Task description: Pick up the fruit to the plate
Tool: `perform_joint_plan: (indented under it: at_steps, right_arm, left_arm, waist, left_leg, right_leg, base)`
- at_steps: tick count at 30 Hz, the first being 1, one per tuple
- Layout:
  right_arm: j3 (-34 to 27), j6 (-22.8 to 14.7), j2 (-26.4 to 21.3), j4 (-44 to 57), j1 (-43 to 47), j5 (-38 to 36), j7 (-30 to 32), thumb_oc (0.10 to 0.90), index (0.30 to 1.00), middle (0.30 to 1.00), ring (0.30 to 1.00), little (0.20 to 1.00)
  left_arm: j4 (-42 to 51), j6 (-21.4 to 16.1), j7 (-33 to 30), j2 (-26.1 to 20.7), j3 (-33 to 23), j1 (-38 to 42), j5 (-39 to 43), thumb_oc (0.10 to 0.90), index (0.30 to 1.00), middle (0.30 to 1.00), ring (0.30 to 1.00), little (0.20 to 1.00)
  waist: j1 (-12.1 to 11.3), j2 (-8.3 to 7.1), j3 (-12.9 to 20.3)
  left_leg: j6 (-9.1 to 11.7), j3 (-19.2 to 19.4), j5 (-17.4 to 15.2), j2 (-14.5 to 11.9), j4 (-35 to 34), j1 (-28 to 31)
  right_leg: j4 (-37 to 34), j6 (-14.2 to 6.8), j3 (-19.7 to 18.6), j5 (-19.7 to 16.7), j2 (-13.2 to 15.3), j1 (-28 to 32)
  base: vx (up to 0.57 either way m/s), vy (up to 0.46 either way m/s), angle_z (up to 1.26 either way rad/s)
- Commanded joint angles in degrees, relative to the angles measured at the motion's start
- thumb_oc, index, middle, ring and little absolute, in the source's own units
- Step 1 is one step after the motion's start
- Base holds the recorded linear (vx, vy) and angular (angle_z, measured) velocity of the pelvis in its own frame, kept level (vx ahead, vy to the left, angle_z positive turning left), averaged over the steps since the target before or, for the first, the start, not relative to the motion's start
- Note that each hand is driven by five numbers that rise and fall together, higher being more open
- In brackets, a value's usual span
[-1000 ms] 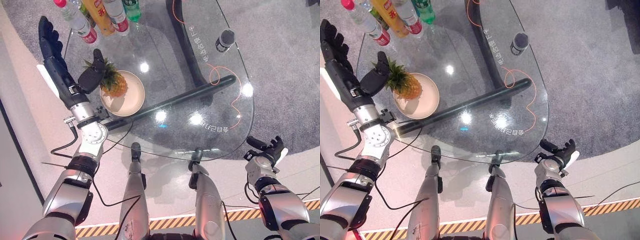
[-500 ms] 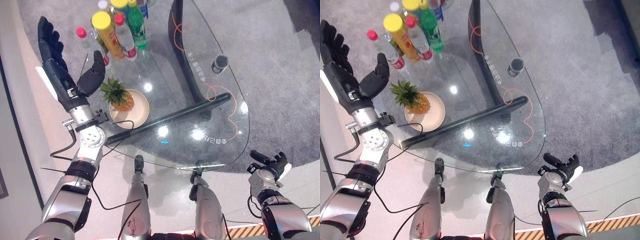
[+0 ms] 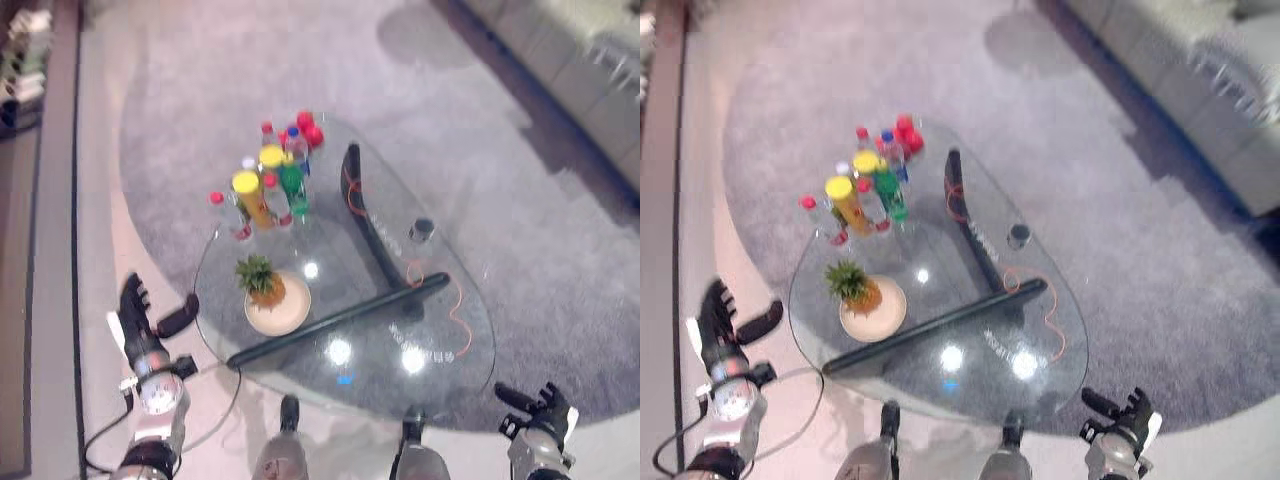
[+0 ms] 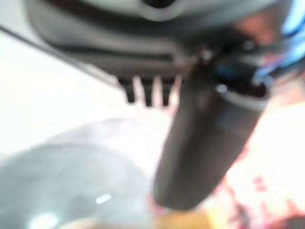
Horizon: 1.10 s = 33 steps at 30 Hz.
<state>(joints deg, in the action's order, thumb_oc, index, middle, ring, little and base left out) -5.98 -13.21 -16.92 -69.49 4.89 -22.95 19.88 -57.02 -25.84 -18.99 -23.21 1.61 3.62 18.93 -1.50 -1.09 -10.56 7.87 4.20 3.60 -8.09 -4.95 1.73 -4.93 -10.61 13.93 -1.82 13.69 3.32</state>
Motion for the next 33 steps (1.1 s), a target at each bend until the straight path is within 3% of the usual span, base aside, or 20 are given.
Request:
perform_joint_plan:
  at_steps: [1,9,18,19,21,33]
  right_arm:
    - [-0.2,2.6,-3.8,-2.3,-1.1,3.3,-3.0,0.8,0.9,0.9,0.9,0.9]
    - [4.1,8.4,-2.5,-7.2,-1.1,10.0,-11.0,0.8,0.9,0.9,0.9,0.9]
    - [6.0,13.3,-0.6,-11.2,-1.5,11.2,-15.0,0.8,0.9,0.9,0.9,0.9]
    - [6.5,14.8,-0.2,-11.7,-1.4,11.5,-16.7,0.8,0.9,0.9,0.9,0.9]
    - [7.3,17.0,0.3,-12.4,-1.4,11.9,-19.3,0.8,0.9,0.9,0.9,0.9]
    - [9.0,19.5,1.1,-14.0,-1.1,12.8,-22.3,0.8,0.9,0.9,0.9,0.9]
  left_arm:
    - [-7.8,2.0,5.8,-0.2,-0.3,4.4,-3.3,0.8,0.9,0.9,0.9,0.9]
    - [-17.1,8.5,16.6,2.5,3.5,1.9,-6.1,0.8,0.9,0.9,0.9,0.9]
    - [-19.7,17.7,19.4,4.6,4.7,0.4,-12.2,0.8,0.9,0.9,0.9,0.9]
    - [-20.5,20.5,20.1,4.9,5.2,0.0,-13.7,0.8,0.9,0.9,0.9,0.9]
    - [-21.3,22.4,21.2,5.5,6.2,-0.2,-14.9,0.8,0.9,0.9,0.9,0.9]
    - [-22.3,26.4,26.1,6.7,7.0,0.2,-14.3,0.8,0.9,0.9,0.9,0.9]
  waist:
    - [0.0,0.47,1.7]
    - [0.5,1.1,3.8]
    - [0.3,1.32,4.9]
    - [0.4,1.37,5.1]
    - [0.6,1.48,5.3]
    - [0.7,1.69,6.4]
  left_leg:
    - [-1.0,1.0,1.4,-2.7,0.0,-0.6]
    - [-1.0,1.4,0.6,-3.0,0.0,2.1]
    - [-0.9,1.4,0.2,-3.3,0.0,3.4]
    - [-0.8,1.5,0.1,-3.4,0.0,3.5]
    - [-0.8,1.6,0.1,-3.5,0.0,3.6]
    - [-0.3,2.2,-0.1,-3.8,0.0,3.8]
  right_leg:
    - [4.2,0.9,-1.1,-1.4,0.7,0.1]
    - [4.4,1.0,-0.6,-0.4,0.5,2.5]
    - [3.4,0.8,0.0,-0.8,0.4,3.9]
    - [3.3,0.8,0.0,-0.8,0.4,3.9]
    - [3.2,0.8,0.1,-0.8,0.4,4.0]
    - [1.5,0.3,0.6,-2.0,0.8,4.3]
  base:
    - [0.14,0.024,-0.01]
    - [0.09,0.026,-0.01]
    - [0.03,0.0,0.0]
    - [0.0,0.0,0.0]
    - [0.0,0.0,0.0]
    - [0.0,0.0,0.0]
